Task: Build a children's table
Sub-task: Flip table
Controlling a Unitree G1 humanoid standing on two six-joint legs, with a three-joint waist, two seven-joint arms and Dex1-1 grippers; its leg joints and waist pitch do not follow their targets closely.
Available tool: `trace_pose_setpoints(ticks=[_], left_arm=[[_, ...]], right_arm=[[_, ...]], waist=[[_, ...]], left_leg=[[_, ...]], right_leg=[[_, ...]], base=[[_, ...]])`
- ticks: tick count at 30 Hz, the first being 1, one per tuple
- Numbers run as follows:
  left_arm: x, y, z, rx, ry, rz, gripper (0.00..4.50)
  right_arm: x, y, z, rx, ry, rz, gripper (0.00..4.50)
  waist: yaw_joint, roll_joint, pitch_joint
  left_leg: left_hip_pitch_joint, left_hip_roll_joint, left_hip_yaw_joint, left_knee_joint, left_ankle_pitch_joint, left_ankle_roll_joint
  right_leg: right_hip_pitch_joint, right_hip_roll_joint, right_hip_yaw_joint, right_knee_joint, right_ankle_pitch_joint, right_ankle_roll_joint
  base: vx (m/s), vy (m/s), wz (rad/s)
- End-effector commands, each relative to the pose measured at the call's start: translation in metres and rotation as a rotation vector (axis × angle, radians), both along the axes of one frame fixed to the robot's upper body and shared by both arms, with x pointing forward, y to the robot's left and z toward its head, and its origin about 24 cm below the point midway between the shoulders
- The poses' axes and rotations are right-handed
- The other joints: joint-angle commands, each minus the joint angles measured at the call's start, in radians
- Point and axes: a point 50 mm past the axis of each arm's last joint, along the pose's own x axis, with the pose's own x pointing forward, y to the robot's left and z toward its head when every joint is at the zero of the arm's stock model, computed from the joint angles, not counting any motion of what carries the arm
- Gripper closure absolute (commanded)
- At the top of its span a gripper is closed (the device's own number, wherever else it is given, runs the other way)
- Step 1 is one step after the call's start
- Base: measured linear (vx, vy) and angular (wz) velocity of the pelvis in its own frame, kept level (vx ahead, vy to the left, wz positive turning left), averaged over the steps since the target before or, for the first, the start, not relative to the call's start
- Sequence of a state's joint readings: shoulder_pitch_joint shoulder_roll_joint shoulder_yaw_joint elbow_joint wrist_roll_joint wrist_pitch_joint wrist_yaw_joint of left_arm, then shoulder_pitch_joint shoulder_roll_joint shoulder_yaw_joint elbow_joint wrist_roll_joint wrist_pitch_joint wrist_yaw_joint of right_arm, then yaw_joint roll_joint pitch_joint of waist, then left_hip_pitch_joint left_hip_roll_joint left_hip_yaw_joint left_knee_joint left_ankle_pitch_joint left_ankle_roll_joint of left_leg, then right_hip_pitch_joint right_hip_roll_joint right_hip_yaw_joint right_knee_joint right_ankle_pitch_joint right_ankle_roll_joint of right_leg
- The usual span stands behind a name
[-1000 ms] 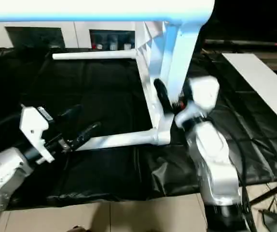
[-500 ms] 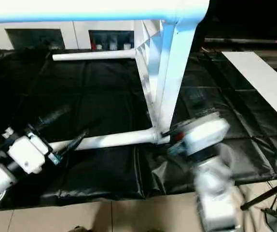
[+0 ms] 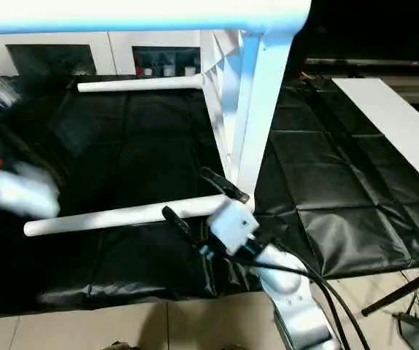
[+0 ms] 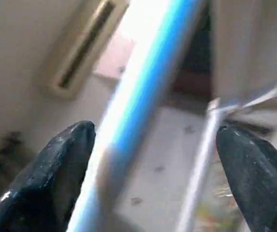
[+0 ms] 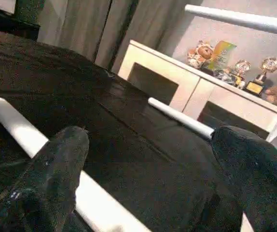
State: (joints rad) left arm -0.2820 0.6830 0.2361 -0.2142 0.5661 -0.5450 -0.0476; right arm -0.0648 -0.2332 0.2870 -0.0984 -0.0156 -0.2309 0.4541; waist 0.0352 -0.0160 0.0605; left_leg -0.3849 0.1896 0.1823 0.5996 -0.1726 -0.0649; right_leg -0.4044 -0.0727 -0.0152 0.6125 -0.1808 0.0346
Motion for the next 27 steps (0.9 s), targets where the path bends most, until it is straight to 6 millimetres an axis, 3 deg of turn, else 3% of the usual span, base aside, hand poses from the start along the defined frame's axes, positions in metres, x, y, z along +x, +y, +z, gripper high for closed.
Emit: trace_pose_setpoints(ticks=[1,6,7,13,16,18,27], left_arm=[[0.005,0.008,0.005,0.024,-0.025,0.053,0.07],[0.016,0.020,0.021,0.038,-0.091,0.127,0.07],[0.016,0.020,0.021,0.038,-0.091,0.127,0.07],[0.023,0.028,0.024,0.041,-0.080,0.184,0.07],[0.028,0.035,0.027,0.017,-0.068,0.219,0.07],[0.028,0.035,0.027,0.012,-0.061,0.216,0.07],[0.032,0.040,0.030,-0.013,-0.051,0.221,0.82]], right_arm=[[0.003,0.002,0.003,0.009,-0.006,-0.006,0.00],[0.004,0.005,0.007,0.020,-0.026,-0.002,0.00],[0.004,0.005,0.007,0.020,-0.026,-0.002,0.00],[0.003,0.007,0.008,0.025,-0.019,0.001,0.00],[-0.008,0.009,0.019,0.135,-0.039,0.098,0.00],[-0.010,0.009,0.021,0.156,-0.034,0.120,0.00],[-0.012,0.009,0.031,0.203,-0.058,0.146,0.00]], waist=[[0.003,0.020,-0.052],[0.011,0.030,-0.056],[0.009,0.028,-0.055],[0.012,0.030,-0.054],[0.015,0.035,-0.051],[0.018,0.033,-0.049],[0.024,0.034,-0.046]], left_leg=[[0.021,0.028,-0.027,-0.086,-0.435,-0.026],[0.022,0.029,-0.029,-0.085,-0.402,-0.029],[0.021,0.029,-0.028,-0.086,-0.403,-0.030],[0.023,0.029,-0.029,-0.088,-0.435,-0.038],[0.029,0.030,-0.030,-0.088,-0.472,-0.038],[0.025,0.032,-0.034,-0.091,-0.475,-0.036],[0.026,0.030,-0.036,-0.094,-0.500,-0.048]], right_leg=[[0.012,-0.036,0.024,-0.072,-0.265,-0.144],[0.014,-0.036,0.023,-0.062,-0.186,-0.164],[0.014,-0.035,0.023,-0.063,-0.184,-0.165],[0.013,-0.038,0.024,-0.066,-0.224,-0.169],[0.007,-0.038,0.025,-0.070,-0.250,-0.162],[0.009,-0.040,0.025,-0.070,-0.260,-0.156],[0.004,-0.040,0.026,-0.075,-0.302,-0.149]], base=[[0.000,0.000,0.00],[0.000,0.000,0.00],[0.000,0.000,0.00],[0.000,0.000,0.00],[0.000,0.000,0.00],[0.000,0.000,0.00],[0.000,0.000,0.00]])
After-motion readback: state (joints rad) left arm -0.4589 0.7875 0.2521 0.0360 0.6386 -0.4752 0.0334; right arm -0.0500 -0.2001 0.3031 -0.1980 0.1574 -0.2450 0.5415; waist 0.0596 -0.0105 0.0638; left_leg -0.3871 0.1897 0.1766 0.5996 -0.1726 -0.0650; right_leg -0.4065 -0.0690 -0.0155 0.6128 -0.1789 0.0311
